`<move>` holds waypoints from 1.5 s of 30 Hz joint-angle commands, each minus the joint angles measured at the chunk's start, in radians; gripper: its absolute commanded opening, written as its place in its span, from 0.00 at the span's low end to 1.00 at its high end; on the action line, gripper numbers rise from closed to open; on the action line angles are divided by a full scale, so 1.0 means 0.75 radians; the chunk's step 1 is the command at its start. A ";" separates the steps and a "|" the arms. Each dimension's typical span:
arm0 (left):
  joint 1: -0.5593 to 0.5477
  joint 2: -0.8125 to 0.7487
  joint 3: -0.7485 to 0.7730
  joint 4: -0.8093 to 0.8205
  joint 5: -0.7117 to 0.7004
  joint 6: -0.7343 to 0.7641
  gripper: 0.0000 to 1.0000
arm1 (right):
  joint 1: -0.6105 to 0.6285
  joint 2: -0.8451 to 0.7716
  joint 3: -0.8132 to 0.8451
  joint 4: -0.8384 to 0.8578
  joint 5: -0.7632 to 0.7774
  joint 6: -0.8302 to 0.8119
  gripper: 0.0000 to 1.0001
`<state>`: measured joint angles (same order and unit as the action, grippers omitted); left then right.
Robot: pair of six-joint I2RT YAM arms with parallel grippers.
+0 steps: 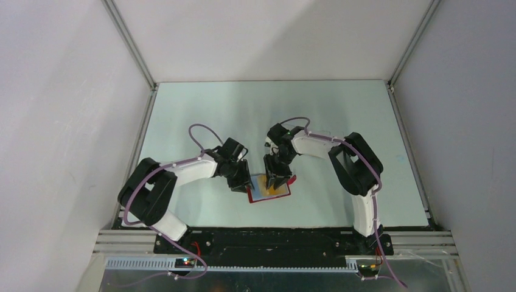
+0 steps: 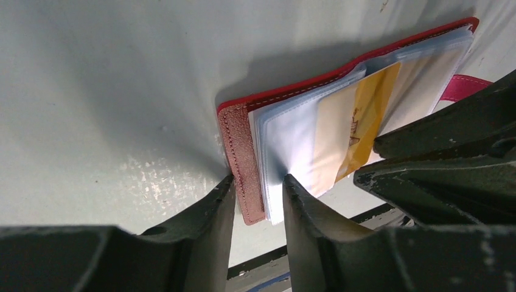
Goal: Put the credit cards into the card holder
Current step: Insert the credit card into the card holder, then close the card holder at the center of the board.
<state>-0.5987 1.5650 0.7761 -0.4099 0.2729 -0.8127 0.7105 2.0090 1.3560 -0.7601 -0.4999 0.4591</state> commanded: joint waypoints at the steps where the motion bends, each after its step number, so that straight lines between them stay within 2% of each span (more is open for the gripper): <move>1: -0.023 0.044 0.001 0.019 -0.051 -0.013 0.39 | 0.038 0.047 -0.007 0.072 -0.042 0.001 0.39; 5: -0.022 0.043 0.005 0.020 -0.058 -0.009 0.38 | 0.071 0.051 0.017 0.087 -0.069 -0.006 0.35; 12: -0.023 0.038 0.014 0.017 -0.061 0.009 0.45 | 0.137 0.078 0.096 0.106 -0.098 -0.031 0.36; 19: -0.007 0.032 0.016 -0.016 -0.112 0.024 0.44 | 0.132 0.061 0.178 -0.026 0.139 -0.002 0.40; 25: 0.010 0.064 0.068 -0.056 -0.130 0.038 0.46 | 0.098 0.079 0.248 -0.018 0.092 -0.032 0.43; 28: 0.018 0.096 0.098 -0.056 -0.112 0.035 0.47 | 0.103 0.081 0.289 -0.091 0.130 -0.059 0.43; 34: 0.033 0.059 0.098 -0.133 -0.220 0.054 0.49 | 0.061 -0.127 0.166 -0.142 0.262 -0.068 0.49; 37: 0.030 0.047 0.107 -0.176 -0.247 0.073 0.51 | 0.024 -0.160 0.089 -0.159 0.281 -0.089 0.49; 40: 0.026 0.047 0.127 -0.201 -0.255 0.089 0.52 | 0.008 -0.150 0.037 -0.165 0.298 -0.105 0.47; 45: 0.011 0.137 0.178 -0.197 -0.205 0.099 0.52 | 0.006 -0.078 0.002 -0.204 0.409 -0.101 0.30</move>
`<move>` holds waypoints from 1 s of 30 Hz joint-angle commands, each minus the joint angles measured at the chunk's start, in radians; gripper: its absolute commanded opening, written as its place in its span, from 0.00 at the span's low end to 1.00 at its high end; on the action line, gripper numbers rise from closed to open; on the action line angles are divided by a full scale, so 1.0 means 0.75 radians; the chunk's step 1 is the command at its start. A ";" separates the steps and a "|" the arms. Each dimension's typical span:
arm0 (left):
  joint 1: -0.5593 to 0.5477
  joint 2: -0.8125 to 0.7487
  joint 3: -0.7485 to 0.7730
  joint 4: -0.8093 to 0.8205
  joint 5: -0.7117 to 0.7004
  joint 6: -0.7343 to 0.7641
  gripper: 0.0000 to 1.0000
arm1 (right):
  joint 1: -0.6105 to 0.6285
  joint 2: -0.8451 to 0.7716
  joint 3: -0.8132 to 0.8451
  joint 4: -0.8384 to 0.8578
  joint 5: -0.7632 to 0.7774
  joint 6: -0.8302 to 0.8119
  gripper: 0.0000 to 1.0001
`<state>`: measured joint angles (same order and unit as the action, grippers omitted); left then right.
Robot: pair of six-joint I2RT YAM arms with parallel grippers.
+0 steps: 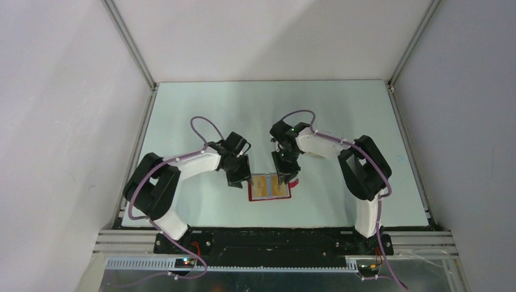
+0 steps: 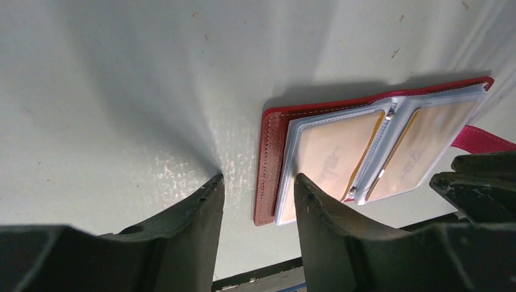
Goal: Put the credit cards into the card holder
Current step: Close the card holder at the center of the board.
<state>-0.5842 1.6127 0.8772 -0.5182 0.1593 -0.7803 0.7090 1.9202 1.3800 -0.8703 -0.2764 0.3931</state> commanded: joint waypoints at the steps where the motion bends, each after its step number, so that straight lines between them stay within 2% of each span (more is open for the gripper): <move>1: -0.012 0.079 0.053 -0.042 -0.036 0.053 0.52 | 0.007 0.050 -0.039 -0.056 0.120 -0.013 0.25; 11: -0.012 0.123 -0.018 0.207 0.167 -0.051 0.52 | 0.023 0.215 -0.014 -0.008 -0.048 -0.004 0.06; 20: -0.007 -0.066 -0.039 0.289 0.277 -0.064 0.46 | 0.032 0.242 -0.003 -0.020 -0.052 0.001 0.03; 25: -0.002 -0.148 -0.051 0.288 0.302 -0.072 0.45 | 0.038 0.239 0.055 -0.075 0.032 -0.024 0.03; 30: 0.000 -0.144 -0.049 0.288 0.330 -0.072 0.44 | 0.030 0.232 0.146 -0.132 0.123 -0.044 0.05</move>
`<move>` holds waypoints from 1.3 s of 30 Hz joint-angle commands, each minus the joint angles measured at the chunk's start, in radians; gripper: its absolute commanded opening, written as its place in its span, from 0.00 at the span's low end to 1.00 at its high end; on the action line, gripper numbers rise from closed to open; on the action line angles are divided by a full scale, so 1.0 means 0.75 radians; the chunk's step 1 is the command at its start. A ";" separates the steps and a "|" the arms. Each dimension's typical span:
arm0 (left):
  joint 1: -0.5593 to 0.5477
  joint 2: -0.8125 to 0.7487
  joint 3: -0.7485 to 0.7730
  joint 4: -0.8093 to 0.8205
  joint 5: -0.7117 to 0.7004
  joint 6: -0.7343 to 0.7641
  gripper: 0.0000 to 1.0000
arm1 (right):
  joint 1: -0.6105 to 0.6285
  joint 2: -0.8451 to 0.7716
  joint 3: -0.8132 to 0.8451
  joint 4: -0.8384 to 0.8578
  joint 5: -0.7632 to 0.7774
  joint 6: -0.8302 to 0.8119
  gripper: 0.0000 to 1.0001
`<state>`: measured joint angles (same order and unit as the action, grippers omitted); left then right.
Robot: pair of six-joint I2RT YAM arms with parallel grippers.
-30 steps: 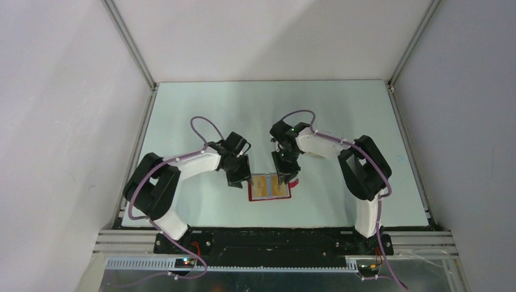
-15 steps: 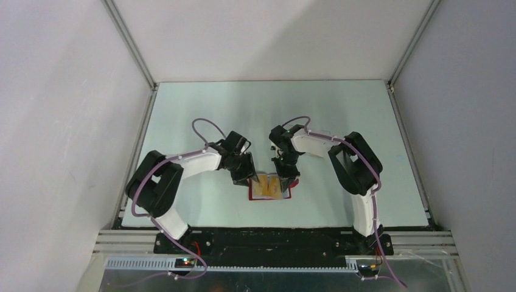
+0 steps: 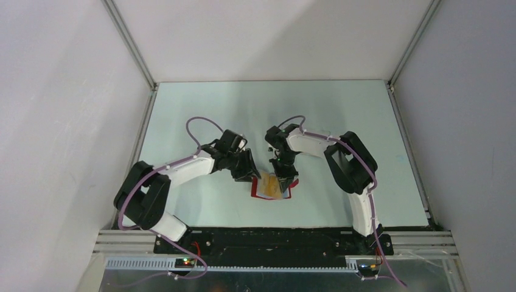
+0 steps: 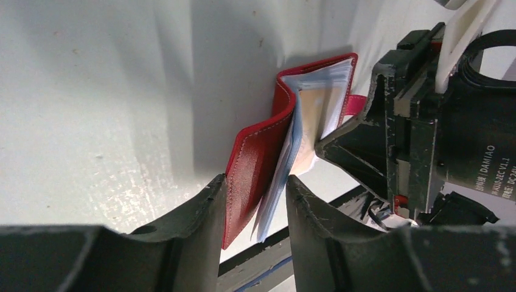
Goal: Put the credit cards into the card holder
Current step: Close the card holder at the center of the board.
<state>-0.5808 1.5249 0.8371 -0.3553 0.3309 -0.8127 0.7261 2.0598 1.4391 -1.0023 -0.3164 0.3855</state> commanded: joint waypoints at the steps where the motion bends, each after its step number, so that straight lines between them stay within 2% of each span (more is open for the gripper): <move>1: -0.005 -0.024 0.009 0.072 0.104 -0.027 0.43 | 0.004 0.044 0.086 0.038 0.187 -0.035 0.05; 6: -0.027 0.048 0.081 0.072 0.145 -0.017 0.43 | -0.019 -0.010 0.106 0.036 0.230 -0.027 0.10; 11: -0.073 0.095 0.170 0.080 0.170 -0.038 0.43 | -0.060 -0.076 0.073 0.068 0.210 -0.017 0.21; 18: -0.127 0.140 0.235 0.132 0.226 -0.105 0.51 | -0.150 -0.166 -0.002 0.075 0.161 -0.025 0.29; 23: -0.177 0.233 0.255 0.273 0.296 -0.188 0.50 | -0.204 -0.244 -0.026 0.042 0.168 -0.042 0.34; 26: -0.200 0.272 0.222 0.453 0.349 -0.280 0.48 | -0.238 -0.287 -0.039 0.001 0.199 -0.058 0.36; 35: -0.249 0.403 0.253 0.505 0.261 -0.304 0.50 | -0.314 -0.426 -0.106 -0.051 0.260 -0.101 0.43; 39: -0.259 0.439 0.244 0.531 0.214 -0.311 0.50 | -0.345 -0.459 -0.176 -0.028 0.211 -0.114 0.47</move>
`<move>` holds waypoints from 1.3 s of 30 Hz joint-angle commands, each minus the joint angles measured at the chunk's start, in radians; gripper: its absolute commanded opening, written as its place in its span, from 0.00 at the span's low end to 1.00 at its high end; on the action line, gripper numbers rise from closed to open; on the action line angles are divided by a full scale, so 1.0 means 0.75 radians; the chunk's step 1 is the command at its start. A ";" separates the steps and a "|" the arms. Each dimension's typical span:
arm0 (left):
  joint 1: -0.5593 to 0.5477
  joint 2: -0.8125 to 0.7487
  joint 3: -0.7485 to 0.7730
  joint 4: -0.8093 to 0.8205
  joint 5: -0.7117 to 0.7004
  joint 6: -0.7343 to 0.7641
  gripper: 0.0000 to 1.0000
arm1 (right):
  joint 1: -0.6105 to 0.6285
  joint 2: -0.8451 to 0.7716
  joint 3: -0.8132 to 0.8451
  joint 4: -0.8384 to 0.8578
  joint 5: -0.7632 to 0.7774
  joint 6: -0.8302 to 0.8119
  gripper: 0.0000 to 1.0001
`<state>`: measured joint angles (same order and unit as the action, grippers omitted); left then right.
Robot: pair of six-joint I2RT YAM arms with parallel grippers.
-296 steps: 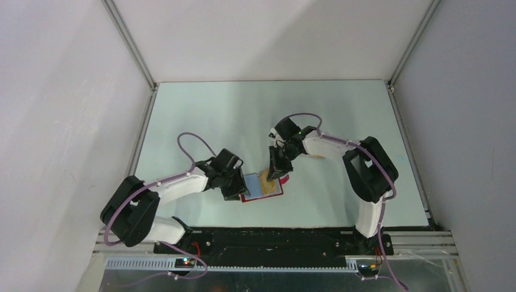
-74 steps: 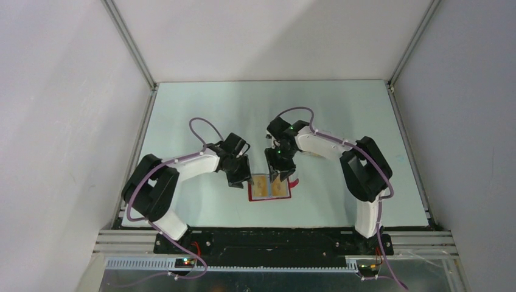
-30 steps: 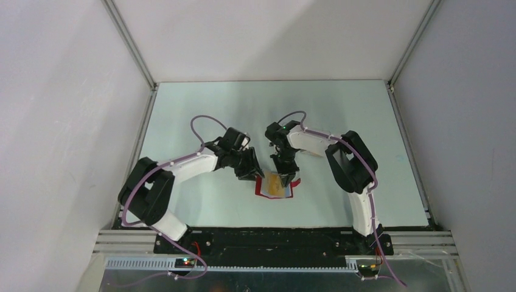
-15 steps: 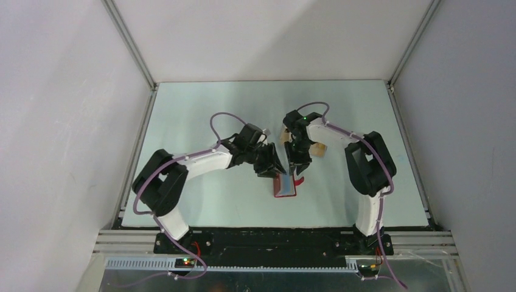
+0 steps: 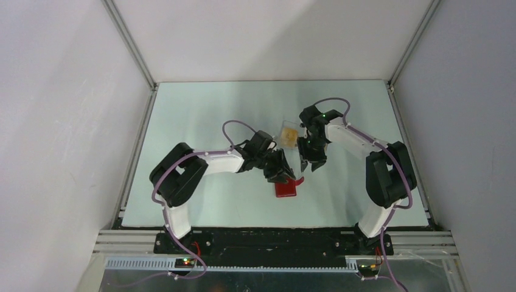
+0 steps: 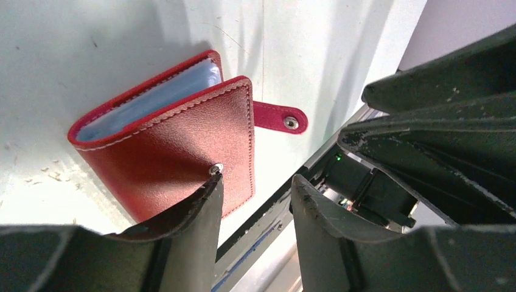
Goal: Put the credit cards into the card holder
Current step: Close the card holder at the center of the board.
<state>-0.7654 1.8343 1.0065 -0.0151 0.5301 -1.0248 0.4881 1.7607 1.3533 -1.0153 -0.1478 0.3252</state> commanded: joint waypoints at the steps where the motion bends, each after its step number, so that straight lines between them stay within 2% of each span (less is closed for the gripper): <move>1: -0.016 0.039 0.014 0.095 -0.050 -0.042 0.50 | -0.035 -0.067 -0.076 0.006 -0.043 -0.035 0.47; 6: -0.018 0.078 0.014 0.222 -0.053 -0.085 0.48 | -0.076 -0.068 -0.165 0.108 -0.184 -0.028 0.48; 10: -0.018 0.102 0.021 0.227 -0.064 -0.079 0.41 | -0.091 -0.047 -0.182 0.161 -0.254 -0.018 0.53; 15: -0.019 0.028 -0.042 0.221 -0.102 -0.054 0.38 | -0.094 0.004 -0.182 0.192 -0.281 -0.014 0.54; 22: -0.017 -0.100 -0.114 0.202 -0.129 -0.019 0.41 | -0.084 0.061 -0.181 0.213 -0.316 -0.016 0.44; 28: -0.004 -0.155 -0.094 0.202 -0.107 0.010 0.47 | -0.069 0.081 -0.180 0.193 -0.295 -0.023 0.35; 32: 0.008 -0.177 -0.094 0.122 -0.164 0.062 0.43 | -0.061 0.091 -0.180 0.193 -0.295 -0.024 0.25; 35: 0.008 -0.167 -0.054 -0.111 -0.248 0.150 0.41 | -0.058 0.095 -0.180 0.193 -0.297 -0.023 0.16; 39: 0.012 -0.133 -0.060 -0.149 -0.267 0.186 0.37 | -0.051 0.107 -0.180 0.185 -0.268 -0.026 0.15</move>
<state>-0.7631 1.7428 0.9337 -0.0334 0.3809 -0.9573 0.4400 1.8282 1.2133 -0.8700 -0.3641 0.3126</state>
